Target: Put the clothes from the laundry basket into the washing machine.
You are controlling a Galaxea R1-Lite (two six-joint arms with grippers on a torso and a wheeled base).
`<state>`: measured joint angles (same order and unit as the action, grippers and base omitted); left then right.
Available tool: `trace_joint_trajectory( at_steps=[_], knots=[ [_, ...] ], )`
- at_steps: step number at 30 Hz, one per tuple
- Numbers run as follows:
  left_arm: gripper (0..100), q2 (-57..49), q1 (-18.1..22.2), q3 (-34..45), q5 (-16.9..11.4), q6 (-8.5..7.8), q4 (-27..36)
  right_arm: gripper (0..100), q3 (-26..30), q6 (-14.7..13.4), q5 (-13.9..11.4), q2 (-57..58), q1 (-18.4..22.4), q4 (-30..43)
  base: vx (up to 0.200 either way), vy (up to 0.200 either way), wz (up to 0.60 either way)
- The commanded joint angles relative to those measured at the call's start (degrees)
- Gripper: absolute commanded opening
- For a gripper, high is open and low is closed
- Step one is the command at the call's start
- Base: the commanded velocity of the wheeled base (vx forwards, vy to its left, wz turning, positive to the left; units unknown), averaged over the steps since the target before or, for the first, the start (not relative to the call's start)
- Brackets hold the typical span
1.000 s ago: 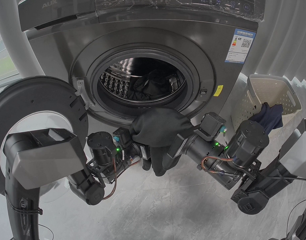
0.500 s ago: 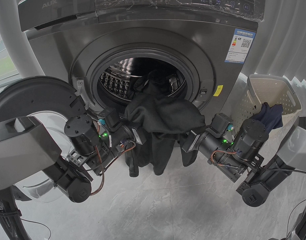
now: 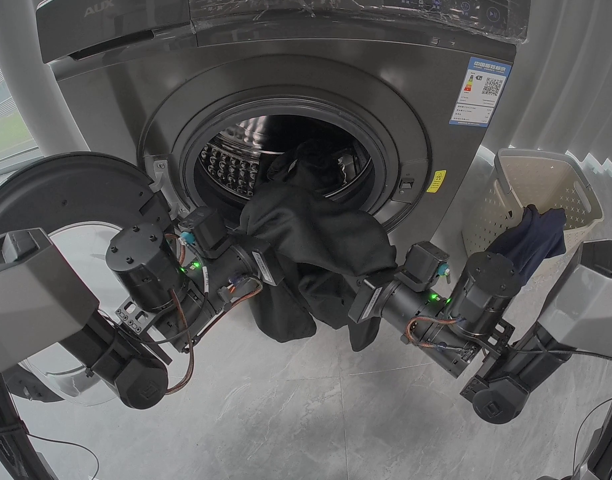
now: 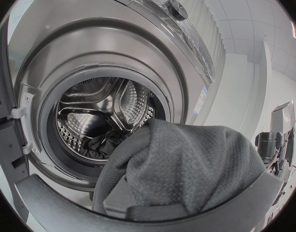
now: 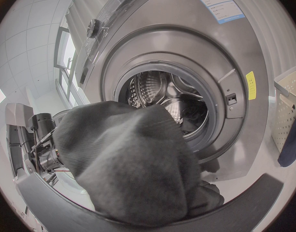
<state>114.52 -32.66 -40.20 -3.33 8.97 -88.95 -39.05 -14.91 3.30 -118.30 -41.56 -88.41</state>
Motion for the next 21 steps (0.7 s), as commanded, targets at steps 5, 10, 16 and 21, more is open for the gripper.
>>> trace_joint_trajectory(
  at_steps=[5, 10, 16, 21],
  knots=[
    [0, -3.51, 0.14, -0.05, -0.01, 1.49, -0.25, 100, 6.09, 0.67, -0.40, 0.96, -2.56, 0.08, 0.000, 0.000, 0.00],
    [0, -7.38, 0.23, 1.62, -0.10, 3.33, -0.17, 100, 10.75, 1.90, -3.13, 2.28, -2.65, 0.08, 0.000, 0.000, 0.00],
    [0, -11.51, 0.23, 7.25, -0.28, 3.51, -0.25, 100, 13.65, 2.78, -4.18, 5.09, -2.56, 0.08, 0.000, 0.000, 0.00],
    [0, -16.43, -0.12, 12.34, -1.15, 3.42, -0.25, 100, 16.63, 2.87, -4.18, 6.59, -1.16, 0.08, 0.000, 0.000, 0.00]
  ],
)
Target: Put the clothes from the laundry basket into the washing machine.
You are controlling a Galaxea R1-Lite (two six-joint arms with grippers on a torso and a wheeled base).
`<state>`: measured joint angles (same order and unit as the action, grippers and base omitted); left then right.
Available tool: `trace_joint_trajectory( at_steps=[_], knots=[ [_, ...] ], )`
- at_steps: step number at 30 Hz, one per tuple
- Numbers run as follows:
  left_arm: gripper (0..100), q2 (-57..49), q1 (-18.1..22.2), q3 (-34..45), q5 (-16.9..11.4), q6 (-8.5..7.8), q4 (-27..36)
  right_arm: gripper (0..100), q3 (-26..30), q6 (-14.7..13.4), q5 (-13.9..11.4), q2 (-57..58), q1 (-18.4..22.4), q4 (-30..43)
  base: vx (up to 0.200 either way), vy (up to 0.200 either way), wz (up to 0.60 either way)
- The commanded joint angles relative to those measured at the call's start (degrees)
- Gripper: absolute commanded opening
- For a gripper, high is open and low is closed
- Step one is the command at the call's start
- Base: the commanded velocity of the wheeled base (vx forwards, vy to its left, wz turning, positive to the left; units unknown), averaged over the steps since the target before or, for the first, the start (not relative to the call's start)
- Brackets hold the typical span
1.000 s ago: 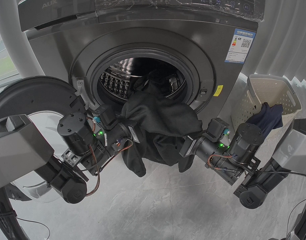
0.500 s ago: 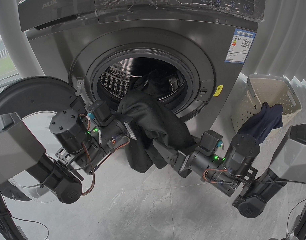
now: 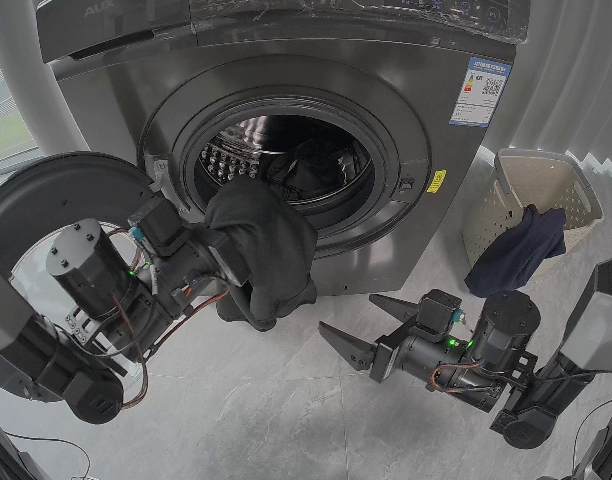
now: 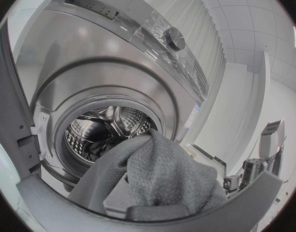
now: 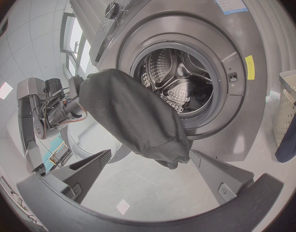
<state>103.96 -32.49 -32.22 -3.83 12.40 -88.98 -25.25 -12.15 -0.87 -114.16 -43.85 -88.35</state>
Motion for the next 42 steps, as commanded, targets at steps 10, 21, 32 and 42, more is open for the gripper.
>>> trace_joint_trajectory(
  at_steps=[10, 21, 32, 42],
  knots=[
    [0, -7.81, -1.26, 10.07, -0.57, -0.97, -0.14, 100, 4.15, 0.46, 0.34, 4.74, 10.01, 0.02, 0.000, 0.000, 0.00],
    [0, -5.52, -0.82, 12.27, -0.22, -4.40, -0.14, 100, 3.98, 0.11, 0.43, 4.74, 10.19, -0.07, 0.000, 0.000, 0.00],
    [0, -3.50, -0.91, 12.36, -0.22, -6.25, -0.23, 100, 3.89, 0.11, 0.51, 4.65, 9.66, -0.07, 0.200, 0.000, 0.00],
    [0, -2.45, -1.00, 12.36, -0.22, -6.51, -0.23, 100, 4.24, 0.20, 0.51, 4.92, 9.48, -0.07, 0.200, 0.000, 0.00]
  ],
)
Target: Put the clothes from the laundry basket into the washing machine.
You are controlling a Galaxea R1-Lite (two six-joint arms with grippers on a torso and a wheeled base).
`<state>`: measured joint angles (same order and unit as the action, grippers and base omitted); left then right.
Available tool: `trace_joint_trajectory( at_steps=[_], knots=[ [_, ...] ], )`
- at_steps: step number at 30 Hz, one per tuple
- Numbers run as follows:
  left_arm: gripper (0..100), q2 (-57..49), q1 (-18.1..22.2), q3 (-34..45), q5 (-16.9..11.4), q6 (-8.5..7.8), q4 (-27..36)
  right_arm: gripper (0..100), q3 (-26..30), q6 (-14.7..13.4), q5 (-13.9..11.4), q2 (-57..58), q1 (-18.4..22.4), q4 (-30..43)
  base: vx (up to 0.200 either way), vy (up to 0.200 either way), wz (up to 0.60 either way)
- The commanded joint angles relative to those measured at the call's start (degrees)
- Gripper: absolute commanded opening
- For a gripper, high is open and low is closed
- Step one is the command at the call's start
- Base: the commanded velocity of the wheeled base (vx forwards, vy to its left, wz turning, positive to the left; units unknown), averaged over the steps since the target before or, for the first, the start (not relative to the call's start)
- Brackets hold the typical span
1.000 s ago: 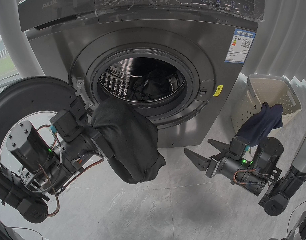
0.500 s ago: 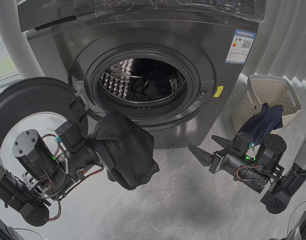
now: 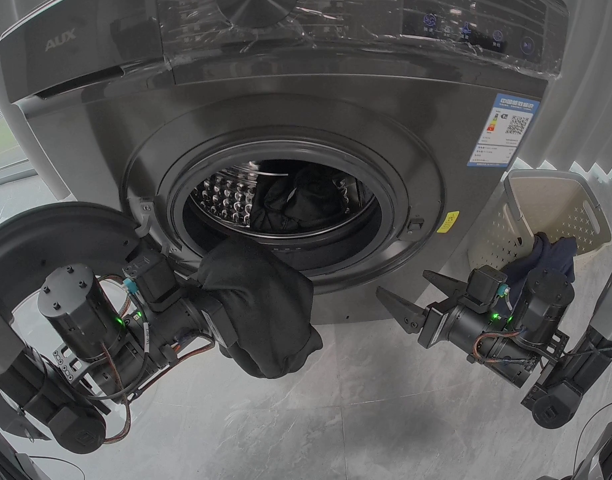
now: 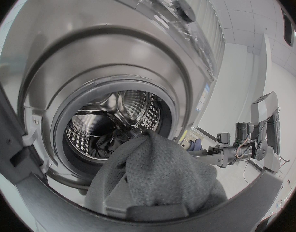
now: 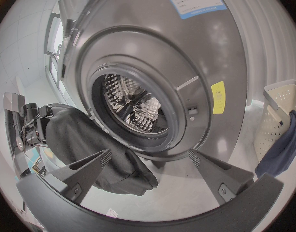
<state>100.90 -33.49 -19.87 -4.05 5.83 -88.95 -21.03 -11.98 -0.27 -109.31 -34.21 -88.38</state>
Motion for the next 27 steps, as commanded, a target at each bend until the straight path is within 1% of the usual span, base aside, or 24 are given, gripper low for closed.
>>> trace_joint_trajectory(
  at_steps=[1, 6, 9, 12, 15, 18, 19, 21, 24, 27],
  knots=[
    [0, 0.61, 0.00, 0.01, 0.00, 0.06, -0.25, 100, 0.20, 0.03, -0.08, 0.24, -0.16, -0.04, 0.200, 0.000, 0.00],
    [0, 1.75, 0.00, 0.10, 0.00, -0.03, -0.25, 100, 1.78, 0.29, -0.26, 0.68, -0.42, 0.05, 0.200, 0.000, 0.00],
    [0, 2.63, -0.09, 0.27, 0.09, -0.03, -0.25, 100, 3.45, 0.38, -0.61, 1.47, -1.48, 0.05, 0.000, 0.000, 0.00],
    [0, 3.60, -0.26, 0.27, 0.18, -0.11, -0.25, 100, 6.00, 1.17, -0.96, 2.26, -3.76, 0.05, 0.000, 0.000, 0.00],
    [0, 3.78, -0.70, 0.45, 0.09, -0.55, -0.25, 100, 8.46, 1.79, -1.84, 2.44, -6.05, 0.05, 0.000, 0.000, 0.00],
    [0, 5.09, -3.25, 0.10, 0.18, -0.29, -0.25, 100, 9.34, 2.14, -1.93, 3.23, -7.80, 0.05, 0.000, 0.000, 0.00],
    [0, 5.36, -3.51, -0.08, 0.27, -0.29, -0.25, 100, 9.34, 2.14, -1.93, 3.23, -7.89, 0.05, 0.000, 0.000, 0.00],
    [0, 9.58, -5.54, -1.40, 1.41, -0.55, -0.17, 100, 9.52, 2.14, -1.93, 3.32, -9.04, 0.05, 0.000, 0.000, 0.00],
    [0, 13.62, -4.92, -4.39, 2.03, -0.99, -0.25, 100, 9.60, 2.14, -1.93, 3.32, -10.27, 0.05, 0.000, 0.000, 0.00],
    [0, 16.78, -3.51, -8.17, 2.03, -0.82, -0.17, 100, 10.31, 2.05, -1.84, 3.14, -11.94, 0.05, 0.000, 0.000, 0.00]
  ],
)
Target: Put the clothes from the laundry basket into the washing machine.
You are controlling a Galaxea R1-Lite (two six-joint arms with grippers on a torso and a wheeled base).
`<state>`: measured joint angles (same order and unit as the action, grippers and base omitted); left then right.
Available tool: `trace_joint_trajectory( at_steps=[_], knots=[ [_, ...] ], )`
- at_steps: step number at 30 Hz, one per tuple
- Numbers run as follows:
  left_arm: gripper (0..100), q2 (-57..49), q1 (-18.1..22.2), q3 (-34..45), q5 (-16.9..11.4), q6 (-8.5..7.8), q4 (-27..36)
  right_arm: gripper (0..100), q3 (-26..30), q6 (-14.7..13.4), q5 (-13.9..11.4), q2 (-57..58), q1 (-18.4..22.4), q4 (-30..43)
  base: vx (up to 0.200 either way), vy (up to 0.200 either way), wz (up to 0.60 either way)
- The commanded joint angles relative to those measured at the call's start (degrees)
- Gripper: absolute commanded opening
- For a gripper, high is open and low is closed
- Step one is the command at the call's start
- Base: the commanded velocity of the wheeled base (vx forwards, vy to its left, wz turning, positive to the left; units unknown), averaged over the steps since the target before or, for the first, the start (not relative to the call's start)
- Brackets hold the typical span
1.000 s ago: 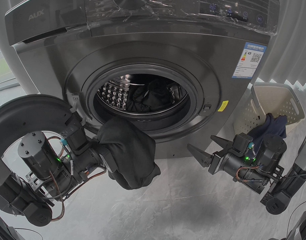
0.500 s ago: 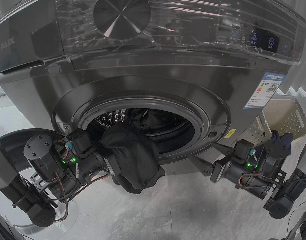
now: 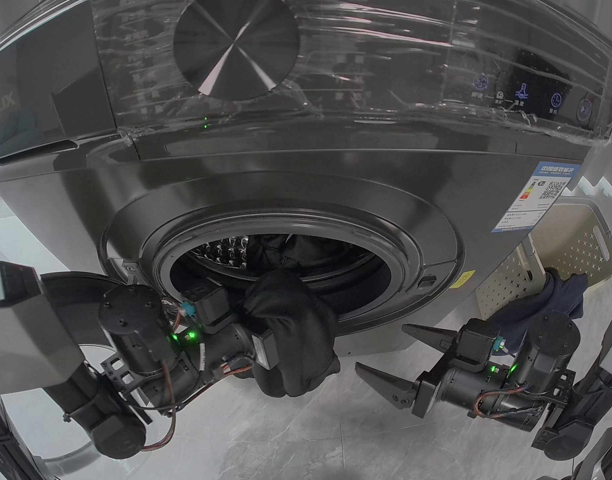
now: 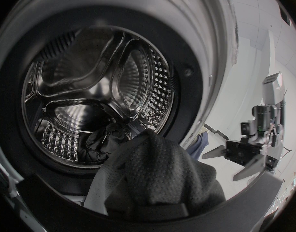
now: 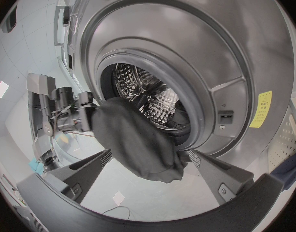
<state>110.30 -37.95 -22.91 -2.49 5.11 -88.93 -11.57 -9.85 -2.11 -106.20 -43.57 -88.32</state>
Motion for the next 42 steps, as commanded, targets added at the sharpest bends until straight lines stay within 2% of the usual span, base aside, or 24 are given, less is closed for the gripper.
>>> trace_joint_trajectory(
  at_steps=[1, 11, 14, 15, 17, 21, 24, 33, 36, 37, 38, 42],
  knots=[
    [0, 8.26, 1.39, -6.27, 0.47, -0.10, -0.19, 100, 0.93, -0.08, 0.09, -0.06, -2.75, -0.01, 0.000, 0.000, 0.00],
    [0, 19.69, 3.94, -25.08, 2.40, -0.01, 0.07, 100, 1.46, 0.01, 0.09, -0.23, -2.92, -0.01, 0.000, 0.000, 0.00],
    [0, 20.48, 4.29, -26.49, 2.57, -0.01, 0.07, 100, 1.46, 0.01, 0.09, -0.23, -2.92, -0.01, 0.000, 0.000, 0.00],
    [0, 23.29, 5.52, -31.67, 2.84, 0.08, 0.07, 100, 1.46, 0.01, 0.18, -0.23, -2.92, -0.01, 0.000, 0.000, 0.00],
    [0, 26.19, 7.36, -37.12, 3.72, 0.17, 0.78, 100, 1.55, 0.01, 0.18, -0.32, -2.92, -0.01, 0.000, 0.000, 0.00],
    [0, 26.98, 8.24, -42.05, 5.12, 0.25, 2.89, 100, 1.64, -0.08, 0.53, -0.85, -2.57, -0.01, 0.000, 0.000, 0.00],
    [0, 26.98, 8.33, -42.92, 5.12, 0.25, 3.50, 100, 1.73, -0.08, 0.53, -1.20, -2.49, -0.01, 0.000, 0.000, 0.00],
    [0, 28.13, 9.21, -54.35, 6.62, 0.17, 9.65, 100, 2.08, -0.08, 0.61, -2.16, -2.92, -0.01, 0.000, 0.000, 0.00],
    [0, 30.24, 10.09, -62.00, 8.38, 0.17, 12.03, 100, 2.16, -0.17, 0.61, -2.16, -2.92, -0.01, 0.000, 0.000, 0.00],
    [0, 30.24, 10.09, -62.00, 8.38, 0.17, 12.03, 100, 2.16, -0.17, 0.61, -2.16, -2.92, -0.01, 0.000, 0.000, 0.00],
    [0, 30.85, 10.79, -65.95, 9.34, 0.17, 13.52, 100, 2.16, -0.17, 0.61, -2.25, -2.92, -0.01, 0.000, 0.000, 0.00],
    [0, 30.68, 10.97, -67.27, 9.43, 0.25, 15.01, 100, 2.16, -0.17, 0.61, -2.34, -2.92, -0.01, 0.000, 0.000, 0.00]
  ],
)
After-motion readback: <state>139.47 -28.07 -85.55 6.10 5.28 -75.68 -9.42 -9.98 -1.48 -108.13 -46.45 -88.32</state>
